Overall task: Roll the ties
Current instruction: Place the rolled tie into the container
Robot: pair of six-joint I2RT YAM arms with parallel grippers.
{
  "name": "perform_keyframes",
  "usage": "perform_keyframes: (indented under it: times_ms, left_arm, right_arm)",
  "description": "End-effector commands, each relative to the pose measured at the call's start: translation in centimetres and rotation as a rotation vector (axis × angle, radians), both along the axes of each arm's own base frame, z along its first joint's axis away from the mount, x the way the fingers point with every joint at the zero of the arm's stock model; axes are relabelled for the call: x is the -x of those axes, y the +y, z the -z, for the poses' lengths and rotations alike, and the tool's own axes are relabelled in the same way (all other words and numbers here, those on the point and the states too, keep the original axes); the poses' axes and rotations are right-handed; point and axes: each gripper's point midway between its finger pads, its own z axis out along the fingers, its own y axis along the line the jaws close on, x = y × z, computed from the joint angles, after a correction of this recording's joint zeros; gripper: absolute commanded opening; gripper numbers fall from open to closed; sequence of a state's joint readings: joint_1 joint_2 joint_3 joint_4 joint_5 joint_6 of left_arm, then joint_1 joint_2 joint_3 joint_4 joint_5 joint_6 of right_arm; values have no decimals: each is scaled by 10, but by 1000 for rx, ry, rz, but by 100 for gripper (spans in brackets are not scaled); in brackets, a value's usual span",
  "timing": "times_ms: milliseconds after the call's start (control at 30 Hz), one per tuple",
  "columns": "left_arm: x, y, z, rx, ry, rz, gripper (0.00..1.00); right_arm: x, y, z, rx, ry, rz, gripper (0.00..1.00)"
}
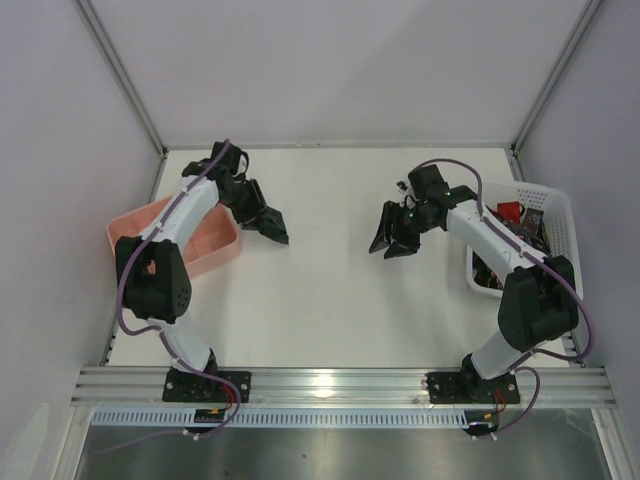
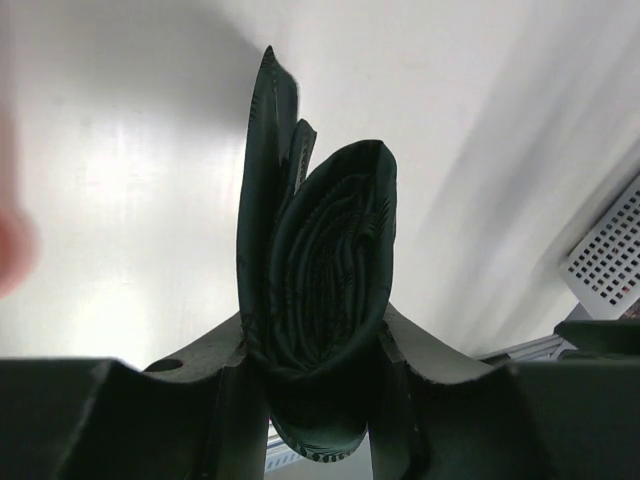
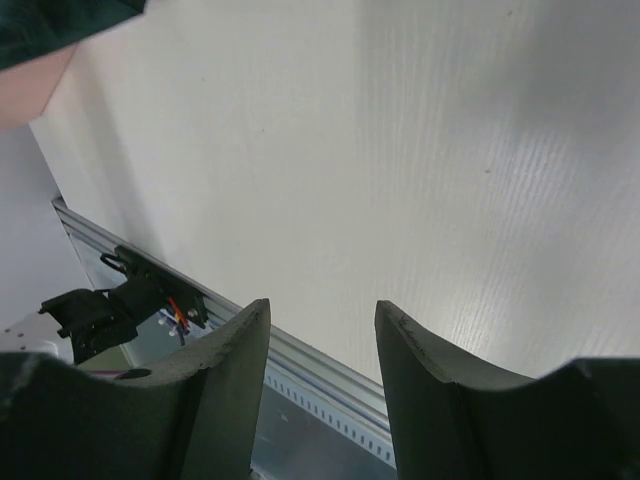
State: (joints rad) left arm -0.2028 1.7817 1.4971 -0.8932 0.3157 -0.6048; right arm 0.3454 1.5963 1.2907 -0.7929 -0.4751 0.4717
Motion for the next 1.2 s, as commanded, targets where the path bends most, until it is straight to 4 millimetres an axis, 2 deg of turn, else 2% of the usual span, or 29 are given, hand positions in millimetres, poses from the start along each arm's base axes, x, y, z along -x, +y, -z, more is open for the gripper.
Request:
perform_keyframes:
  times_ms: [0, 33, 167, 233, 267, 333, 533, 700, 867, 1167]
  left_arm:
    - [2, 32, -29, -51, -39, -26, 0]
    - [-1, 45, -31, -56, -38, -55, 0]
    - [-9, 77, -47, -70, -68, -128, 0]
    - [-8, 89, -51, -89, -75, -143, 0]
    - [-9, 103, -52, -91, -77, -175, 0]
    - [-8, 117, -52, -106, -69, -199, 0]
    - [-1, 147, -55, -144, -63, -249, 0]
    - [4, 159, -53, -153, -59, -274, 0]
    - [1, 160, -36, -141, -6, -279, 0]
    - [-1, 166, -2, -195, 112, -295, 1]
  right_arm:
    - [9, 13, -9, -51, -10, -45, 52]
    - [10, 14, -9, -54, -11, -50, 52]
    - [13, 20, -10, -58, -12, -76, 52]
    - [14, 22, -10, -58, -11, -84, 52]
    - [14, 23, -11, -61, -14, -86, 52]
    - [14, 24, -10, -60, -14, -90, 52]
    - [13, 27, -5, -52, -2, -97, 52]
    - [15, 32, -2, -51, 5, -107, 52]
    - [15, 38, -2, -55, 2, -116, 52]
    - [16, 35, 1, -39, 5, -112, 52]
